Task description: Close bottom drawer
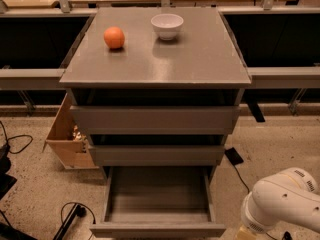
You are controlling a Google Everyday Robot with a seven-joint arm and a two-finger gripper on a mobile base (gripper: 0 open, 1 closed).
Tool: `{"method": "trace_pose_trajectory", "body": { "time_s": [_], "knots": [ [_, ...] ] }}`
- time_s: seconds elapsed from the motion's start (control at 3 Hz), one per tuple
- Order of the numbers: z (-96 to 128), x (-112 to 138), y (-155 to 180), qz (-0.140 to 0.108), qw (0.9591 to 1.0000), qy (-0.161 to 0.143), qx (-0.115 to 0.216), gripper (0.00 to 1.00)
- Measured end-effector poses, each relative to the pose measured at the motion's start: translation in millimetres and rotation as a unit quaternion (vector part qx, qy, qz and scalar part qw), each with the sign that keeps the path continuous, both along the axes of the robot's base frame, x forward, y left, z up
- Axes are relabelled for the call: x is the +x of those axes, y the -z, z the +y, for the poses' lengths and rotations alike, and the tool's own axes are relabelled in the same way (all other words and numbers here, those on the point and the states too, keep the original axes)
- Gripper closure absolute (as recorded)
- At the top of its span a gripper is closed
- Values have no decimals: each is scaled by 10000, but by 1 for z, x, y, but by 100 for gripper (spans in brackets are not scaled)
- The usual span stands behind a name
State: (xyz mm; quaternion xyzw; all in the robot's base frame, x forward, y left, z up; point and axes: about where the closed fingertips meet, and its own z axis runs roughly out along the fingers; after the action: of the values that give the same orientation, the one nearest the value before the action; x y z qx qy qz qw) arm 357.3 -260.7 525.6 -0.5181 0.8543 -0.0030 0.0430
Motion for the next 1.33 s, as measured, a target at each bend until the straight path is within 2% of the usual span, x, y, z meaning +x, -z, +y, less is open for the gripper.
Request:
{"method": "trace_pose_trajectory", "body": {
  "time_s": [0.33, 0.67, 1.33],
  "knots": [
    [-3, 9, 74, 77, 9977, 125, 655, 73],
    [-4, 13, 112, 158, 9940, 260, 1051, 96],
    [1, 10, 122, 223, 9935, 238, 1095, 100]
  ]
}}
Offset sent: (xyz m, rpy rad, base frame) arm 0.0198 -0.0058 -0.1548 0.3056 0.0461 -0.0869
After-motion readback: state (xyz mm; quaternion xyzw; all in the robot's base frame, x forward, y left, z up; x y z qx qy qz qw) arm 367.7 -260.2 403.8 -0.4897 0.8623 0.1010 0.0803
